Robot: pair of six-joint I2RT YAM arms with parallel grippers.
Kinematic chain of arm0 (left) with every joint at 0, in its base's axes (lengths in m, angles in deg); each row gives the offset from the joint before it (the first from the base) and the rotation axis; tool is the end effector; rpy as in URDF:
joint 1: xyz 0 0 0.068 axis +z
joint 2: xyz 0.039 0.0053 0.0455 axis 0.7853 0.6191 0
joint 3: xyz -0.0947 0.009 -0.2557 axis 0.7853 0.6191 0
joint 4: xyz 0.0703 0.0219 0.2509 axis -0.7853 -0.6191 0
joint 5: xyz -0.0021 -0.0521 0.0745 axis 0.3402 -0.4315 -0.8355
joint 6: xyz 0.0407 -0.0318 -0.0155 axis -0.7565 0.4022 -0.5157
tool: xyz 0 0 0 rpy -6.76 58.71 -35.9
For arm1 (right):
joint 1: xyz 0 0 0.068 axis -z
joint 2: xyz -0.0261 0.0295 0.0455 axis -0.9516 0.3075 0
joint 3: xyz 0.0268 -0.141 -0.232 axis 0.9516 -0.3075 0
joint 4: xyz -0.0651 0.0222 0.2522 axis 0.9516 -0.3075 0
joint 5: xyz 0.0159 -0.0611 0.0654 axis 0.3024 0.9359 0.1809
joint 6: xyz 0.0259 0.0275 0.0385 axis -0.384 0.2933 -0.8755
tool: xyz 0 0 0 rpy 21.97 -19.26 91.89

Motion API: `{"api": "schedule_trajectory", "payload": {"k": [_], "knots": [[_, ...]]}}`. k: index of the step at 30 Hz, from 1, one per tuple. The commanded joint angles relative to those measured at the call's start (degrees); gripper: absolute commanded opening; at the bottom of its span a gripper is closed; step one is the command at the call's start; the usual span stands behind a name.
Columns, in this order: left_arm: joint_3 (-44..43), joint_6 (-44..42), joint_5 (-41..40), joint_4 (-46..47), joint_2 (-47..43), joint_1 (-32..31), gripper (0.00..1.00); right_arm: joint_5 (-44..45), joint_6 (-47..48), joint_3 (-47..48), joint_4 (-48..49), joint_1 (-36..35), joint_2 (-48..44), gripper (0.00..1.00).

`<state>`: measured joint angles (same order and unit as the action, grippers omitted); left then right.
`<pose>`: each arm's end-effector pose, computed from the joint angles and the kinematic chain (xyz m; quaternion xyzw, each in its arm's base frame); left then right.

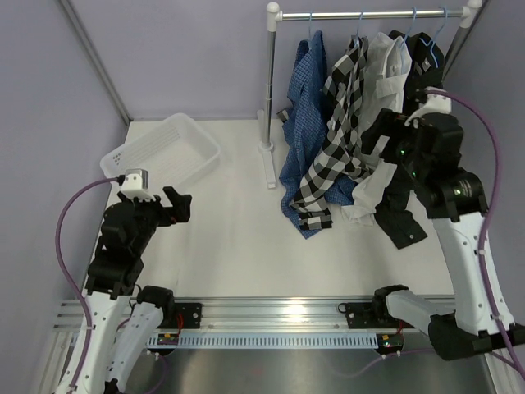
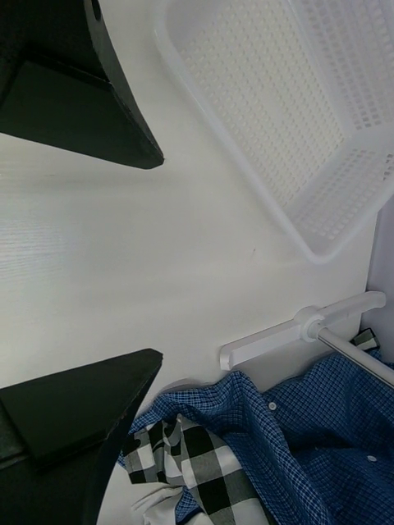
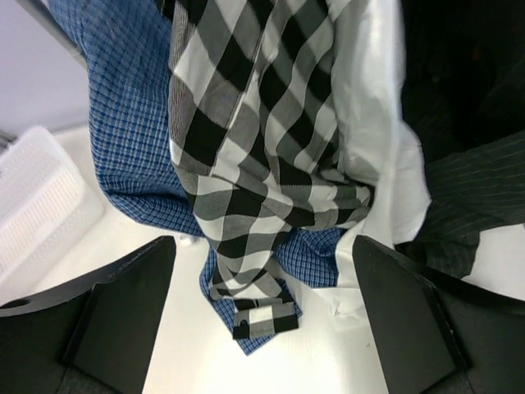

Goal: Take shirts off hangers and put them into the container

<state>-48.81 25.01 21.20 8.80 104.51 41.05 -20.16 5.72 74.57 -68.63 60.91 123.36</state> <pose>0.1154 -0.0225 0.3351 -0.0330 0.7850 -0.1513 0.5999 0.1877 0.0327 0.4796 0.0651 0.8005 0.0888 0.5891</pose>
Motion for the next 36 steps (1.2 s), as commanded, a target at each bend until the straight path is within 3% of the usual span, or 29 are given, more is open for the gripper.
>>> {"api": "schedule_trajectory", "payload": {"k": [1, 14, 25, 34, 36], "knots": [[1.4, -0.8, -0.1, 4.0, -0.9, -0.3, 0.99, 3.8, -0.1, 3.5, 4.1, -4.9, 4.5, 0.99], [2.5, -0.1, 1.6, 4.1, -0.6, -0.3, 0.99, 16.9, 5.2, 17.9, 12.8, -19.0, 25.4, 0.93], [2.8, 0.0, 2.4, 4.1, -0.4, -0.4, 0.99, 23.9, 7.7, 35.0, 10.8, -20.4, 42.4, 0.83], [2.9, 0.2, 3.1, 4.1, -0.4, -0.4, 0.99, 27.1, 8.3, 37.1, 11.6, -20.4, 47.8, 0.72], [3.0, 0.2, 3.1, 4.1, -0.5, -0.5, 0.99, 27.9, 8.4, 37.0, 11.8, -20.3, 48.3, 0.65]]}}
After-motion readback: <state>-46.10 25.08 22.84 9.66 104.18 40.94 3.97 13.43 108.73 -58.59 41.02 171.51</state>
